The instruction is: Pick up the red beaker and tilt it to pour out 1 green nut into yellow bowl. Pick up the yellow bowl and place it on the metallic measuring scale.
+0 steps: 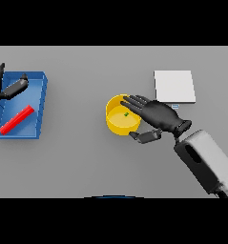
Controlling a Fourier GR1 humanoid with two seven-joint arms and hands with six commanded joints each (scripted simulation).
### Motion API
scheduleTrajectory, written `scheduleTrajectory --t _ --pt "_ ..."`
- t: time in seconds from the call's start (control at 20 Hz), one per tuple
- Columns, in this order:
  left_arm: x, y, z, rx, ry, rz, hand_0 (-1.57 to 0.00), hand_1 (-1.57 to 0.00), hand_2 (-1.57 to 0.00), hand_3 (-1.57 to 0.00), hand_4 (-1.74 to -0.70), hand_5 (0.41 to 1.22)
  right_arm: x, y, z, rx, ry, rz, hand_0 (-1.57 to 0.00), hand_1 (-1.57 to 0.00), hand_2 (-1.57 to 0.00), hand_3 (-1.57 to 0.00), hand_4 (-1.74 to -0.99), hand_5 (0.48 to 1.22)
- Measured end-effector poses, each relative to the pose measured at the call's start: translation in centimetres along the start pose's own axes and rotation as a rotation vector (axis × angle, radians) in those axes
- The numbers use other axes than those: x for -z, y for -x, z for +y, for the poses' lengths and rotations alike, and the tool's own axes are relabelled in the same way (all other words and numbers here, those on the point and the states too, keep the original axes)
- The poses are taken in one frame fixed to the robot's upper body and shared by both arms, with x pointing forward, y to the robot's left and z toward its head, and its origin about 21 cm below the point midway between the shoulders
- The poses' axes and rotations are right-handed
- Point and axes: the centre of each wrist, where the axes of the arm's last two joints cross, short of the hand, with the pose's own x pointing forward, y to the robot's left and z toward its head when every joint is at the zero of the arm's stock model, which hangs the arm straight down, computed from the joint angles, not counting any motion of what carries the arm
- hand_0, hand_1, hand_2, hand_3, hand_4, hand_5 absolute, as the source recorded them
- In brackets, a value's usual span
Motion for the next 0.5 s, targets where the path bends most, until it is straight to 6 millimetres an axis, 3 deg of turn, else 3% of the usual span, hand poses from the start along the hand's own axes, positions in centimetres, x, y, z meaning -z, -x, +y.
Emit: scheduleTrajectory --t 0.35,0.5 --pt "0.4 0.2 -0.1 0.004 -0.003 0.007 0.0 0.0 0.0 0.0 -0.8 0.729 2.8 0.3 0.1 -0.052 -0.159 -0.056 0.0 0.0 0.0 0.0 -1.243 0.682" --pt "0.4 0.2 0.2 0.008 -0.004 0.0 0.0 0.0 0.0 0.0 -0.8 0.734 3.6 0.2 0.4 -0.065 -0.215 -0.053 0.0 0.0 0.0 0.0 -1.27 0.678"
